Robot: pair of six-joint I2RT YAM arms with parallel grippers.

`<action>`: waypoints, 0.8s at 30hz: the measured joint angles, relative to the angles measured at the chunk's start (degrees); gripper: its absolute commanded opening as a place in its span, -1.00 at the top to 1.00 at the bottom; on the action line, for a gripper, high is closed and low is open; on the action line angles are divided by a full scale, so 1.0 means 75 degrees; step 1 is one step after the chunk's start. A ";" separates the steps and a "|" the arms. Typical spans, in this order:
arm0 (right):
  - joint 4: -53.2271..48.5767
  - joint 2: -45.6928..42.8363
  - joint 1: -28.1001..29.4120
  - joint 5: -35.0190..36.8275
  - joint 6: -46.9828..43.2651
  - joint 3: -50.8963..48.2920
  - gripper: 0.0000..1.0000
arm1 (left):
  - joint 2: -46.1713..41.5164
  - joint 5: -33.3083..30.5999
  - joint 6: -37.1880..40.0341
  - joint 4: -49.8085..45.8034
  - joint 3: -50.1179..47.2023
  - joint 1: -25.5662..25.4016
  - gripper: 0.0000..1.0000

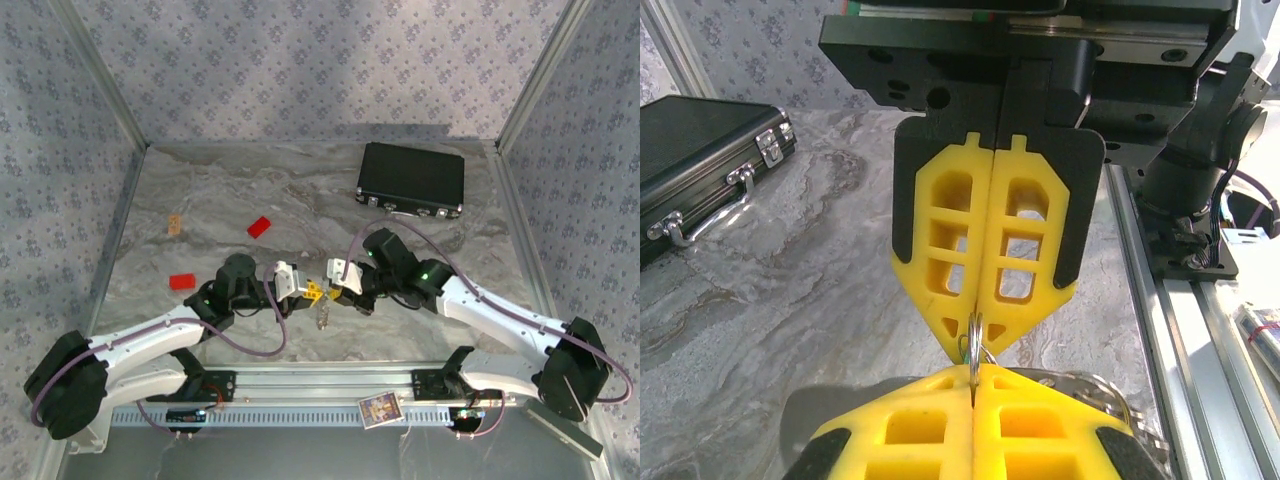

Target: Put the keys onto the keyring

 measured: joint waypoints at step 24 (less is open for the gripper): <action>0.0979 -0.0326 -0.0093 -0.0548 0.0510 -0.0382 1.00 | 0.0105 0.0093 0.0003 0.0154 0.0000 0.0009 1.00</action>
